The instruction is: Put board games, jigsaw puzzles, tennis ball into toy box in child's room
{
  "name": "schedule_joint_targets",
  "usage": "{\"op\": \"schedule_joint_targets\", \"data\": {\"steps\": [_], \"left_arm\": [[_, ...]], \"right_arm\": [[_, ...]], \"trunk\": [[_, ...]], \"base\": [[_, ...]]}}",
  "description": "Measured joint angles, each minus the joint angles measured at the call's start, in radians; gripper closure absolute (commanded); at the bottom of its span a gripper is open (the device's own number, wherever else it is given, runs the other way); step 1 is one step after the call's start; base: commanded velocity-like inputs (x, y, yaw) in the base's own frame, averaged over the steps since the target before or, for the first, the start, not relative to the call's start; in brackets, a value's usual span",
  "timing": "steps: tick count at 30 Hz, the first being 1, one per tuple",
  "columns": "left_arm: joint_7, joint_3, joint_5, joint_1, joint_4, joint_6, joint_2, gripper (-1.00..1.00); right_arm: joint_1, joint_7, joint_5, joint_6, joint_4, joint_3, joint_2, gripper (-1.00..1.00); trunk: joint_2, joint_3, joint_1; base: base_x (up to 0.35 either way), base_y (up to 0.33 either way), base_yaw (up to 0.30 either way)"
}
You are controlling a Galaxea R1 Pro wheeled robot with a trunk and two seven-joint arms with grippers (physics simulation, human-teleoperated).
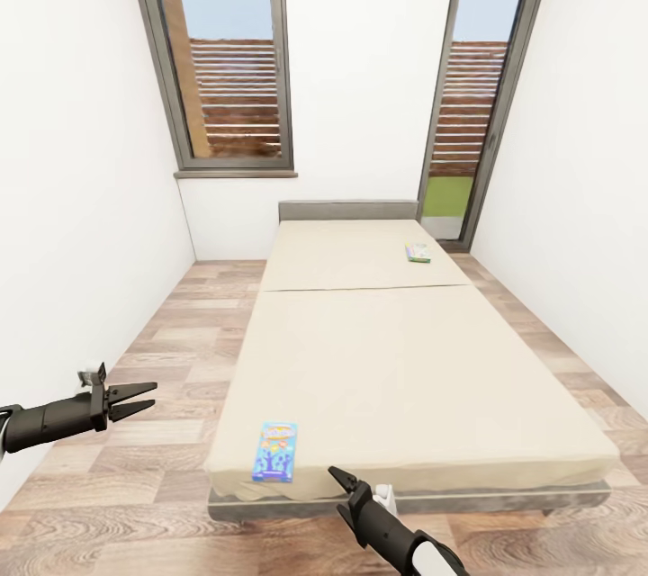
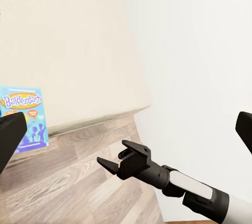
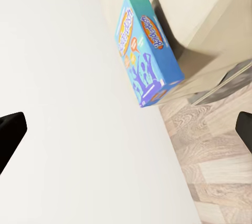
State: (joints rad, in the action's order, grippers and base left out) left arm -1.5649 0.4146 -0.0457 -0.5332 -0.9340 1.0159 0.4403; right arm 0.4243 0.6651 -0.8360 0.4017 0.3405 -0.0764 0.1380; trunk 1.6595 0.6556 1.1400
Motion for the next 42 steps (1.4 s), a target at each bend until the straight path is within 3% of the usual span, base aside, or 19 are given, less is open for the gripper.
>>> {"op": "schedule_joint_targets", "data": {"steps": [12, 42], "left_arm": [[0.000, 0.001, 0.000, 0.000, -0.001, -0.002, 0.000, -1.00], [0.000, 0.001, 0.000, 0.000, -0.001, -0.002, -0.001, -1.00]], "right_arm": [[0.000, 0.001, 0.003, 0.000, 0.000, 0.036, 0.000, -1.00], [0.000, 0.002, 0.003, 0.001, 0.000, 0.040, -0.001, -1.00]], "trunk": [[0.000, 0.000, 0.000], [0.000, 0.000, 0.000]], "base": [[0.014, 0.026, 0.000], [0.039, 0.028, 0.000]]}}
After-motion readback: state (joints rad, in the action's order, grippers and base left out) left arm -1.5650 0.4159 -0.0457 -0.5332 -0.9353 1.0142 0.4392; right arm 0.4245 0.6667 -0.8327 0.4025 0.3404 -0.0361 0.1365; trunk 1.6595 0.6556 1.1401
